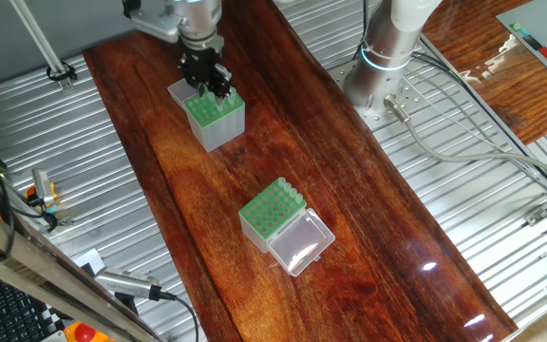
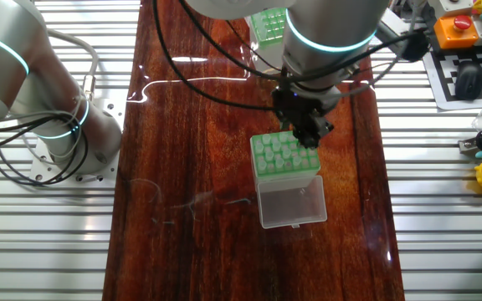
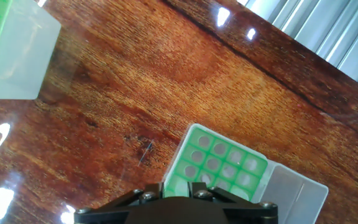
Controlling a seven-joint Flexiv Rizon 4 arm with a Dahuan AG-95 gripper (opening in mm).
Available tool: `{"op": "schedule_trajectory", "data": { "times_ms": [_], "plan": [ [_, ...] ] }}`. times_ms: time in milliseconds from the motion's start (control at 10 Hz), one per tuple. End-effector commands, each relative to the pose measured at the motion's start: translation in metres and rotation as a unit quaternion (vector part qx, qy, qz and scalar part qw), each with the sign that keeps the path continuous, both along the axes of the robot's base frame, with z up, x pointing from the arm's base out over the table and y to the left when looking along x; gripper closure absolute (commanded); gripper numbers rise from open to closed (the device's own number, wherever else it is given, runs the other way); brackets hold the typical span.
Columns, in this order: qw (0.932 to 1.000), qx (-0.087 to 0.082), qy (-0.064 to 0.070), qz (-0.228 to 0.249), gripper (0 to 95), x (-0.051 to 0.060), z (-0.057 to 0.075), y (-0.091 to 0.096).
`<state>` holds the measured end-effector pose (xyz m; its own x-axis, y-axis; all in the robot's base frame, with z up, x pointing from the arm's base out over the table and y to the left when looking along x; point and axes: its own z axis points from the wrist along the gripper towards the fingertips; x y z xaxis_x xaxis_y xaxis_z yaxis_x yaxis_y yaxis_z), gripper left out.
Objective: Transfer all large pipette tips from one holder to another
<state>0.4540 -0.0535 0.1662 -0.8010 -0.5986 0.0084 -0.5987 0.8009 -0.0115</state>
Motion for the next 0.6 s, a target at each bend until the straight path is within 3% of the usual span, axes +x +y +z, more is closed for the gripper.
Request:
{"op": "schedule_trajectory", "data": {
  "times_ms": [100, 600],
  "plan": [
    [1.0000, 0.000, -0.001, 0.001, 57.0, -0.0020, 0.0012, 0.0007],
    [0.9999, 0.002, -0.006, -0.009, 57.0, -0.0050, 0.0001, 0.0024]
  ]
}}
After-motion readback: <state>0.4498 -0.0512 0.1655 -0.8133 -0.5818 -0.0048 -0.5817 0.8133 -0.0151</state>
